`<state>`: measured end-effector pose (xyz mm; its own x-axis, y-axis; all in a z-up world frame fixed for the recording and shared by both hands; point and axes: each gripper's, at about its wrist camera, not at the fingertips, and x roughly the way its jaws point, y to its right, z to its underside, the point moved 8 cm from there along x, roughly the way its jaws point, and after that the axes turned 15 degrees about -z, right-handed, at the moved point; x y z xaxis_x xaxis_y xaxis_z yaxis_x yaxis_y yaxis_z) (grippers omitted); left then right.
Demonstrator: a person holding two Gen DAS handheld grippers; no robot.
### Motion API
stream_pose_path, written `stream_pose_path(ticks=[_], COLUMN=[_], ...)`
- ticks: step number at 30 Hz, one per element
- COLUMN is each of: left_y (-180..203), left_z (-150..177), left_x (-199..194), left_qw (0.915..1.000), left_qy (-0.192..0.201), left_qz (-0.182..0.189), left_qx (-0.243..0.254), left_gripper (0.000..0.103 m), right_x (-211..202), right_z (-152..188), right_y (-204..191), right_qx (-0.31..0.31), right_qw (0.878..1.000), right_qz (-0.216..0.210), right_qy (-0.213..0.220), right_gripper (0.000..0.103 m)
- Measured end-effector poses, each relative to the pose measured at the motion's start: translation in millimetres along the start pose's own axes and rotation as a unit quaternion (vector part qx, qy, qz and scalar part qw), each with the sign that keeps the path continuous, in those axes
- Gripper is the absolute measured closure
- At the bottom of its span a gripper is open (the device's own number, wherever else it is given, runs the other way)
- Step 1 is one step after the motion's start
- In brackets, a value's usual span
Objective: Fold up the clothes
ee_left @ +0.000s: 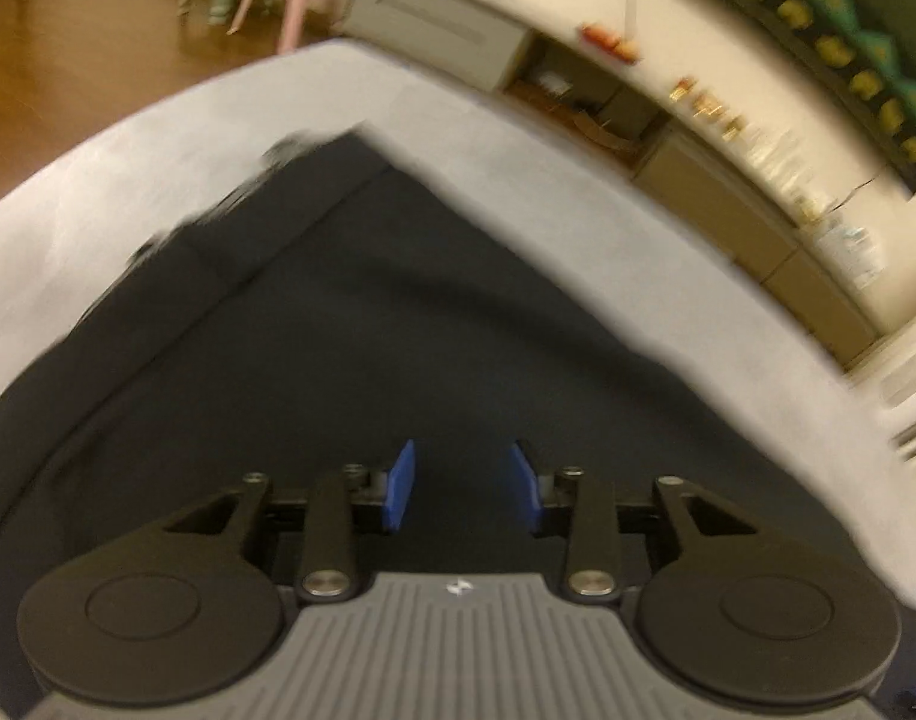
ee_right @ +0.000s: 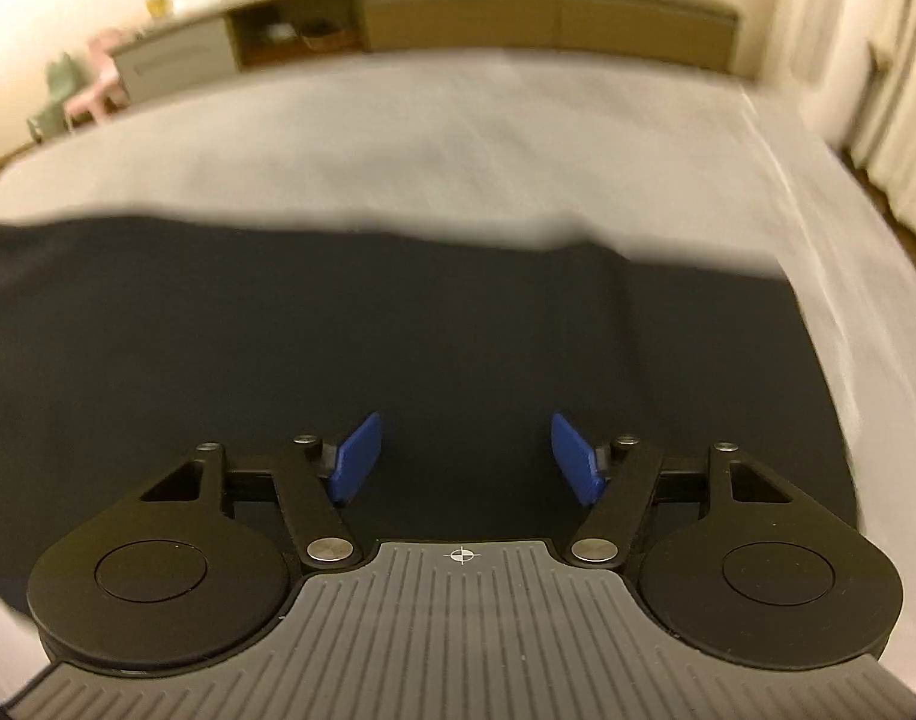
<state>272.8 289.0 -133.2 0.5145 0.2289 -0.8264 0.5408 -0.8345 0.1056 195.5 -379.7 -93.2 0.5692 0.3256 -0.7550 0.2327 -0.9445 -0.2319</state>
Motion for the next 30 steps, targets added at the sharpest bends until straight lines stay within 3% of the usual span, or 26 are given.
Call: stream_pose_path(ticks=[1, 3, 5, 7, 8, 10, 12, 14, 16, 17, 19, 21, 23, 24, 26, 30], left_y=[-8.0, -30.4, -47.6, -48.0, -43.1, -29.6, -20.9, -28.5, -49.9, -62.7, -89.9, -116.8, -146.5, -157.7, -170.5, -169.5], left_z=[2.5, 7.5, 12.4, 23.3, 30.4, 49.6, 67.7, 74.4, 69.1, 66.8, 63.5, 59.7, 55.6, 56.9, 60.8, 63.8], left_x=[-1.8, -11.0, -21.7, -41.4, -51.8, -71.7, -78.8, -67.2, -60.9, -61.9, -68.5, -84.6, -99.4, -101.4, -98.0, -82.6], left_qw=[0.9998, 0.9967, 0.9942, 0.9949, 0.9967, 0.9985, 0.9986, 0.9990, 0.9978, 0.9970, 0.9947, 0.9897, 0.9757, 0.9698, 0.9630, 0.9584], left_qy=[0.012, 0.034, 0.041, 0.053, 0.056, 0.053, 0.038, 0.030, 0.040, 0.044, 0.047, 0.063, 0.090, 0.087, 0.060, 0.029], left_qz=[-0.015, -0.073, -0.100, -0.084, -0.057, 0.015, 0.034, -0.006, -0.046, -0.063, -0.083, -0.061, -0.069, -0.070, -0.058, -0.037], left_qx=[0.003, 0.009, -0.003, -0.014, -0.012, 0.000, 0.017, 0.033, 0.026, 0.011, -0.039, -0.113, -0.187, -0.217, -0.256, -0.282], left_gripper=[0.078, 0.082, 0.082, 0.074, 0.073, 0.069, 0.067, 0.070, 0.088, 0.093, 0.093, 0.084, 0.040, 0.034, 0.033, 0.031], right_x=[-7.5, -20.7, -32.5, -42.5, -47.0, -62.9, -73.5, -67.1, -51.3, -50.5, -53.7, -56.9, -60.2, -61.8, -65.1, -71.8], right_z=[6.9, 18.5, 27.4, 31.1, 31.3, 29.3, 27.2, 33.5, 47.3, 48.7, 47.8, 46.9, 46.1, 45.7, 44.9, 43.6], right_y=[12.8, 41.0, 62.0, 67.3, 67.0, 55.3, 39.2, 25.8, 35.2, 39.6, 47.2, 54.9, 62.6, 66.5, 74.2, 89.7], right_qx=[0.004, 0.029, 0.050, 0.051, 0.053, 0.035, 0.008, -0.019, -0.027, -0.020, -0.002, 0.016, 0.035, 0.044, 0.063, 0.099], right_qw=[1.000, 0.998, 0.996, 0.995, 0.995, 0.996, 0.997, 0.998, 1.000, 1.000, 1.000, 0.999, 0.998, 0.998, 0.996, 0.991], right_qz=[0.019, 0.058, 0.070, 0.082, 0.087, 0.064, 0.026, -0.003, 0.012, 0.017, 0.023, 0.030, 0.036, 0.039, 0.045, 0.057], right_qy=[-0.003, -0.009, 0.005, 0.016, 0.023, 0.052, 0.069, 0.054, 0.004, 0.001, 0.012, 0.022, 0.033, 0.038, 0.049, 0.070], right_gripper=[0.035, 0.025, 0.025, 0.032, 0.036, 0.036, 0.036, 0.035, 0.030, 0.020, 0.024, 0.022, 0.023, 0.024, 0.023, 0.020])
